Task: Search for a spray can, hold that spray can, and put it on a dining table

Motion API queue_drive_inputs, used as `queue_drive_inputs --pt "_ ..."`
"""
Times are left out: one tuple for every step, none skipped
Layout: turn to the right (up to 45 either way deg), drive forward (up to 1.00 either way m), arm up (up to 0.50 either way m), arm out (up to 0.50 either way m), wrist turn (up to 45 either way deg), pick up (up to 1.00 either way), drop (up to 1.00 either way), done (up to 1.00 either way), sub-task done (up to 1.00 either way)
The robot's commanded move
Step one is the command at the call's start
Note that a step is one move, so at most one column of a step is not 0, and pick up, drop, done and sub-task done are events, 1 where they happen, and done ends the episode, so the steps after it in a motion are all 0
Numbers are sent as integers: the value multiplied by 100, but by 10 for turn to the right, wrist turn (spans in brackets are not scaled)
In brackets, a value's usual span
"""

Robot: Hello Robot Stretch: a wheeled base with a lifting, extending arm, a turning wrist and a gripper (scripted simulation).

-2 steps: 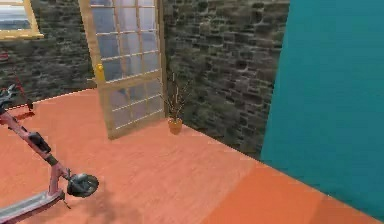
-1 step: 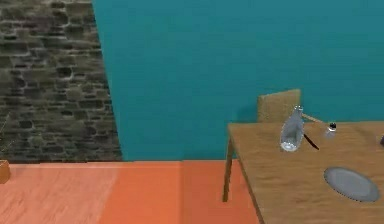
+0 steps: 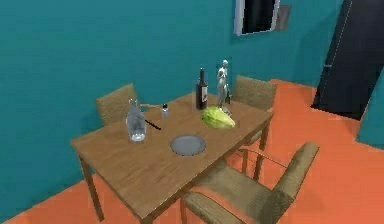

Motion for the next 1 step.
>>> queue_drive_inputs --pt "390 0 0 0 0 0 0 0 0"
